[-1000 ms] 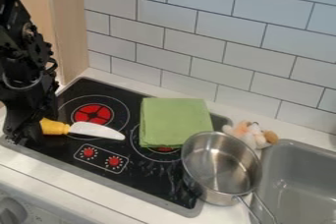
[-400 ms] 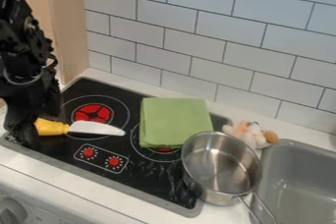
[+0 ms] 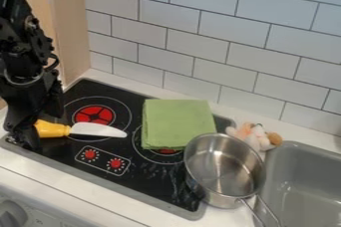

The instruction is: Move the yellow knife to the top of the left burner

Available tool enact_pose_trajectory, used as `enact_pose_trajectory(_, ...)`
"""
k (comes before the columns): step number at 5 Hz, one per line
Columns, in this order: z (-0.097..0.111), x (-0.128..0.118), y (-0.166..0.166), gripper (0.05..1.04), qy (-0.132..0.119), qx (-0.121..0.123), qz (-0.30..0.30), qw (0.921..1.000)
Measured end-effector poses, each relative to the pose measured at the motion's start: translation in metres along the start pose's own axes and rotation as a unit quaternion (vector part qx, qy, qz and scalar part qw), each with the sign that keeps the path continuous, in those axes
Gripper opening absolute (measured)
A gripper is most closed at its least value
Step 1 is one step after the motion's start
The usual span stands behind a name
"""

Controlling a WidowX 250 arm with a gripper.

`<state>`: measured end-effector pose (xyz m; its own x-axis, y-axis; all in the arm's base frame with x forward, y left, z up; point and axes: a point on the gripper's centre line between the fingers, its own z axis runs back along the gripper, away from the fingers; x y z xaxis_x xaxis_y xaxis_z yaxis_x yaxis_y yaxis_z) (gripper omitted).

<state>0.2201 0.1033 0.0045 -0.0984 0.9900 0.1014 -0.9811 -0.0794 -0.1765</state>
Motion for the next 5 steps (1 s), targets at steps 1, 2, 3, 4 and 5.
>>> enact_pose_trajectory(1, 0.012, -0.002, -0.007, 0.999, -0.002, -0.021, -0.006, 0.9998)
enact_pose_trajectory(2, 0.030, -0.005, -0.015, 0.999, -0.013, -0.049, -0.022, 0.9985)
enact_pose_trajectory(3, 0.057, -0.006, -0.024, 0.999, -0.031, -0.097, -0.033, 0.9943)
enact_pose_trajectory(4, 0.072, -0.007, -0.026, 0.999, -0.046, -0.122, -0.036, 0.9908)
enact_pose_trajectory(5, 0.073, -0.007, -0.026, 0.999, -0.047, -0.122, -0.035, 0.9908)
